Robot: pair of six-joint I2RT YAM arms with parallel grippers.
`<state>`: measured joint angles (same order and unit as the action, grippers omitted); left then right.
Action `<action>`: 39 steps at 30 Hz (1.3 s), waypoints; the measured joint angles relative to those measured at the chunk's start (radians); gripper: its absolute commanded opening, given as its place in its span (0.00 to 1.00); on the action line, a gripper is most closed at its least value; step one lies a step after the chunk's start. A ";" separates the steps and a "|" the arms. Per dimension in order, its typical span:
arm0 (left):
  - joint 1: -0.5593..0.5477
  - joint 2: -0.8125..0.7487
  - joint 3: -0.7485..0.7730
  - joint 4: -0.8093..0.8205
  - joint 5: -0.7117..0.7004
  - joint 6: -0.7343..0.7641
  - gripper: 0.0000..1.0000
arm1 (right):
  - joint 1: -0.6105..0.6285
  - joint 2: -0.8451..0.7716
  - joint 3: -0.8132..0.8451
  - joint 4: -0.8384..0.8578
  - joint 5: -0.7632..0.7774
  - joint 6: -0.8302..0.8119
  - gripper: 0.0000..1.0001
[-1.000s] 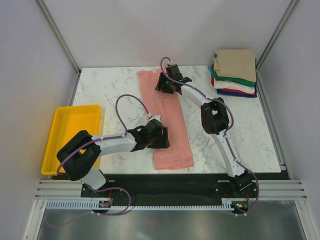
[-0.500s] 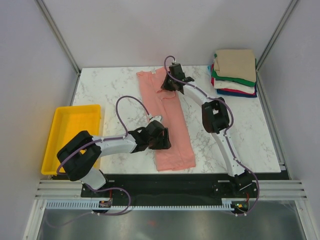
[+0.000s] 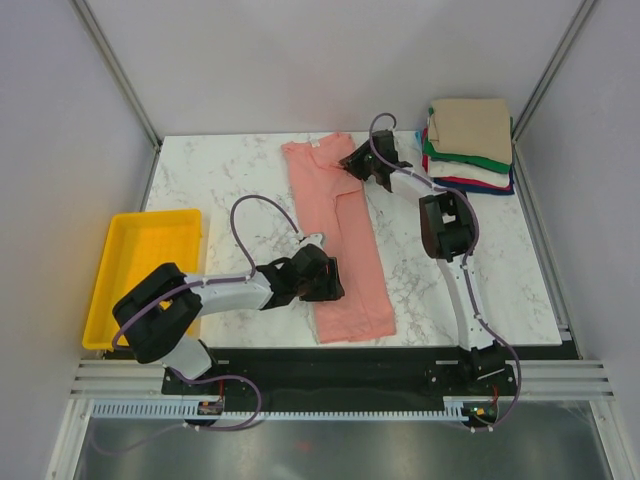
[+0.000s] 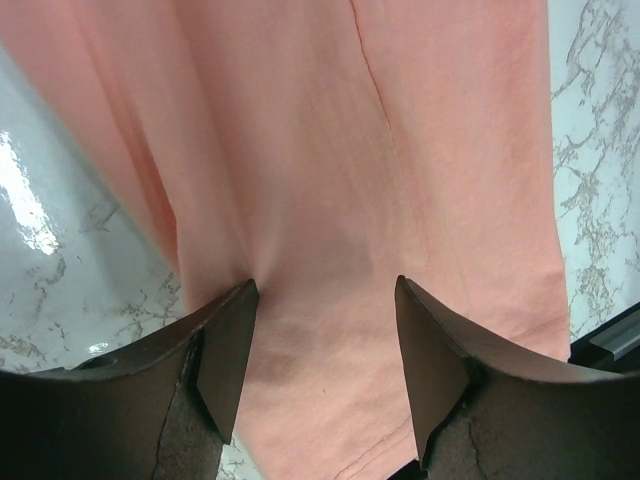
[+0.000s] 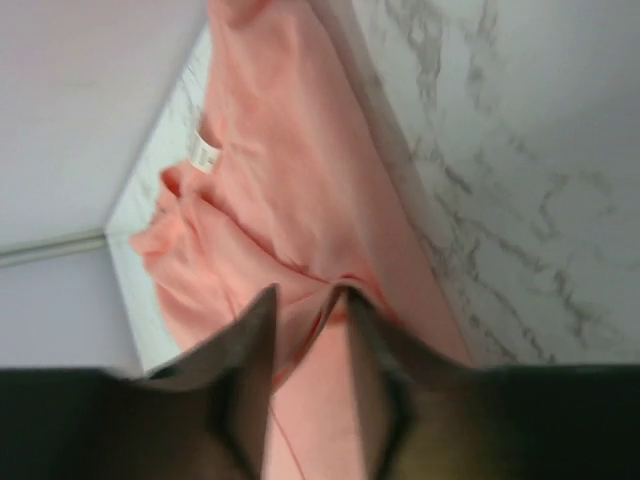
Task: Fold and stack the t-shirts
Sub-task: Fold the tshirt
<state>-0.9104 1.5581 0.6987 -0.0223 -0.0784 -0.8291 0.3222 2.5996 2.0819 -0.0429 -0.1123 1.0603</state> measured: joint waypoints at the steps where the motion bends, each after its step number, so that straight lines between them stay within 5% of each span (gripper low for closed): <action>1: 0.000 -0.001 -0.002 0.003 0.000 -0.002 0.67 | -0.015 0.000 -0.002 0.028 -0.018 0.029 0.65; 4: -0.002 -0.003 -0.007 0.008 0.001 -0.009 0.67 | -0.046 0.000 0.014 0.068 -0.038 0.071 0.78; 13: -0.016 -0.019 -0.005 -0.012 0.000 -0.019 0.66 | -0.092 -0.002 -0.015 0.149 -0.109 0.117 0.86; 17: -0.034 -0.047 0.016 -0.105 -0.003 -0.018 0.74 | -0.096 -0.062 -0.089 0.145 -0.147 0.056 0.88; 30: -0.041 -0.228 0.093 -0.593 -0.078 0.001 0.81 | 0.027 -0.894 -0.951 -0.043 -0.084 -0.380 0.88; 39: -0.041 -0.494 -0.006 -0.656 -0.027 -0.010 0.73 | 0.315 -1.372 -1.495 -0.293 0.006 -0.357 0.79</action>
<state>-0.9516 1.0645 0.6926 -0.6785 -0.1055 -0.8387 0.6376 1.2278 0.5873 -0.3355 -0.1062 0.7029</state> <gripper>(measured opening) 0.746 0.824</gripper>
